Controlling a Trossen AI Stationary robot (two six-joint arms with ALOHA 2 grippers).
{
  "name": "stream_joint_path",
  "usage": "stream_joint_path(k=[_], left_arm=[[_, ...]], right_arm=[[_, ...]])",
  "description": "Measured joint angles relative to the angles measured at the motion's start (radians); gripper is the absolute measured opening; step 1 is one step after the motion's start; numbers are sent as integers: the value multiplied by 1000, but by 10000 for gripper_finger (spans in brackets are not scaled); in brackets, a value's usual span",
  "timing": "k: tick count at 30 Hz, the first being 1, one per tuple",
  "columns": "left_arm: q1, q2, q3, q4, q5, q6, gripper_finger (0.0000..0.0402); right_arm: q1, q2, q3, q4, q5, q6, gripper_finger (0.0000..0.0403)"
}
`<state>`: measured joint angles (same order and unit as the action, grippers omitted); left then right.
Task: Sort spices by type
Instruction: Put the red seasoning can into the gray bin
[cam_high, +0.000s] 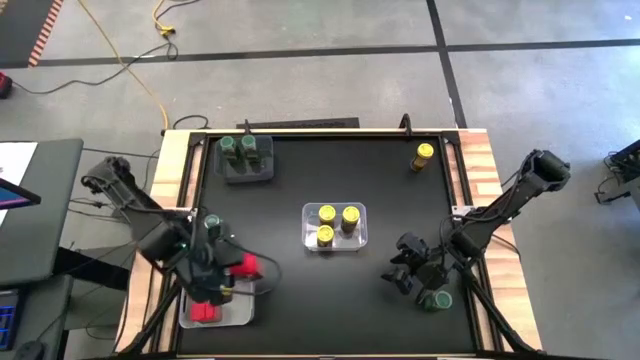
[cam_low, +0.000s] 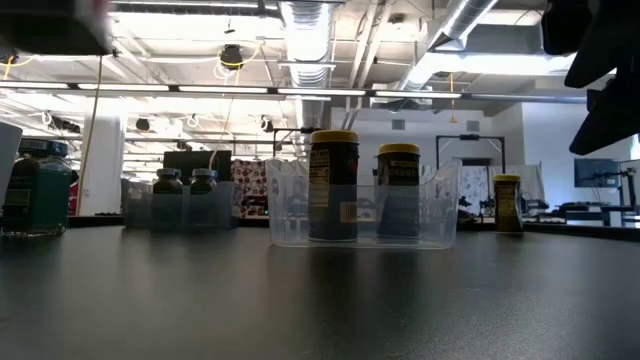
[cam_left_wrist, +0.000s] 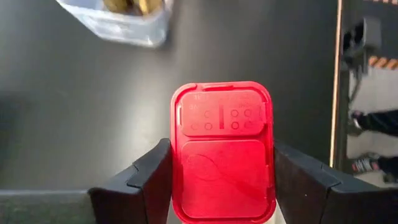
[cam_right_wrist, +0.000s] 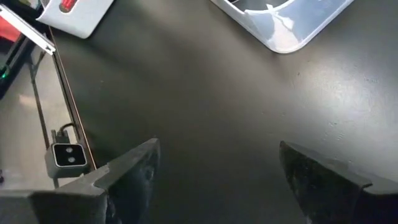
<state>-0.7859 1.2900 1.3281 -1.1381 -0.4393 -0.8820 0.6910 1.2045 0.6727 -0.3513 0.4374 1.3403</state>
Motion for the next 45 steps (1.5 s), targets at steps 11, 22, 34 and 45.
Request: stream_joint_path(k=[11,22,34,45], left_arm=[[-174,4,-100,10,-13,-101,218],[-192,5,-277,175,-10,-50,218],[-192,6,-388,239,16,-47,223],[-192,4,-453,321,12,-38,224]], right_arm=[[0,0,0,-4,-1,22,356],[0,0,0,-3,-1,36,356],[0,0,0,-4,-1,60,356],[0,0,0,-5,-2,77,356]])
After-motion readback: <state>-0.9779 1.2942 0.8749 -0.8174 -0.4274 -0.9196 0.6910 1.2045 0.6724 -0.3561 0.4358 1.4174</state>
